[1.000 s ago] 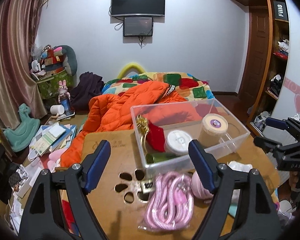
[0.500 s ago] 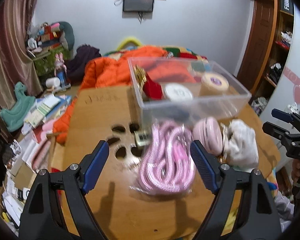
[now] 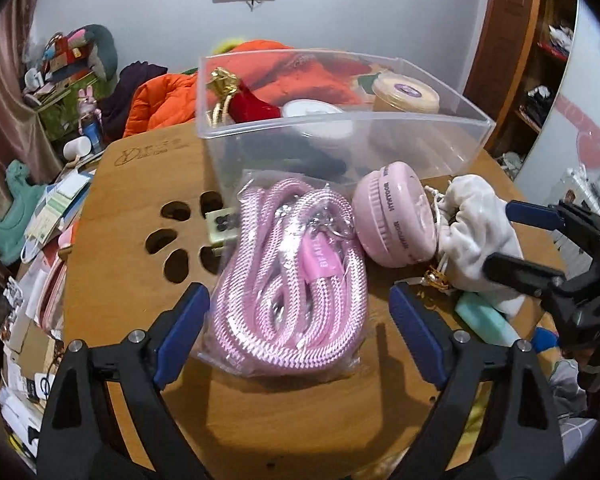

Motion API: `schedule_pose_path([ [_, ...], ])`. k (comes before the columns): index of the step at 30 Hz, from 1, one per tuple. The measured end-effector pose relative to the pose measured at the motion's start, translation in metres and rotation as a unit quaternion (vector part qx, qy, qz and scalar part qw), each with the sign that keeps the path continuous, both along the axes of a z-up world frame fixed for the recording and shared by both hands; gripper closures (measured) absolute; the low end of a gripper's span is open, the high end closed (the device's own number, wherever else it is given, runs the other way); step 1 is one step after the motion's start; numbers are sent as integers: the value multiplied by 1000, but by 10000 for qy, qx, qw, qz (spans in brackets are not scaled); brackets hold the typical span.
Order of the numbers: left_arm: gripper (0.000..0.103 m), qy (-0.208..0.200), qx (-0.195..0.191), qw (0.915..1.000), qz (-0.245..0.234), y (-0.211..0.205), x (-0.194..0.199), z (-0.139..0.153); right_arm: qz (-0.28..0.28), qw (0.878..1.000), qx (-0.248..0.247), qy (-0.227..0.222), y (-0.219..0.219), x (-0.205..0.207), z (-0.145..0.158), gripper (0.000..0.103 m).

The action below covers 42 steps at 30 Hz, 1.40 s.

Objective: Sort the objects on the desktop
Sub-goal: 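Grasp the bagged pink rope with the left tool while the right tool grasps the white cloth bag, then carry the pink rope bag with the left tool while the right tool carries the cloth bag to the box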

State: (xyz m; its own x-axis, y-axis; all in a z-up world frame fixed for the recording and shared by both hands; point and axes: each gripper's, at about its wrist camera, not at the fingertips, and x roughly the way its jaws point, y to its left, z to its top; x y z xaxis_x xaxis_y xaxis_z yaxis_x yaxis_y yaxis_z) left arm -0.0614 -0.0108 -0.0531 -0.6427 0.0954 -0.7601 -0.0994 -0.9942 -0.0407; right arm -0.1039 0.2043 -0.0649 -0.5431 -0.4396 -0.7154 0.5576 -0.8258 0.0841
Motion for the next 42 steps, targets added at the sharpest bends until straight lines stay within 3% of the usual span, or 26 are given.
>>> schedule_pose_path([
  [3,10,-93,-164,9998,16,5,-8,-5,67,9998,166,48,-10,-2,-5,5],
  [10,10,-195,-334,9992,60,13,-17,-15,162,9984,523,174,-24,-9,-20,6],
  [15,11,-95,-283,9995,95,14,-15,-14,89,9977,563,364,-18,-7,-21,30],
  [18,21,18,-339,9994,82,15,-18,-12,57,9996,218,151,-4,-12,-15,46],
  [22,25,63,-344,9994,43,17,-21,-11,30,9998,-163,-123,10,-18,-10,58],
  [26,32,118,-244,9996,107,14,-17,-10,11,9993,-363,-112,16,-16,-3,70],
  [30,37,111,0,9997,202,5,-18,-7,-28,9986,-530,-85,21,-12,4,74],
  [36,39,180,32,9993,333,0,-8,-4,-121,9974,-706,-10,32,-10,16,74],
  [42,39,354,136,9983,445,-5,0,8,-233,9964,-735,341,40,-7,35,74],
])
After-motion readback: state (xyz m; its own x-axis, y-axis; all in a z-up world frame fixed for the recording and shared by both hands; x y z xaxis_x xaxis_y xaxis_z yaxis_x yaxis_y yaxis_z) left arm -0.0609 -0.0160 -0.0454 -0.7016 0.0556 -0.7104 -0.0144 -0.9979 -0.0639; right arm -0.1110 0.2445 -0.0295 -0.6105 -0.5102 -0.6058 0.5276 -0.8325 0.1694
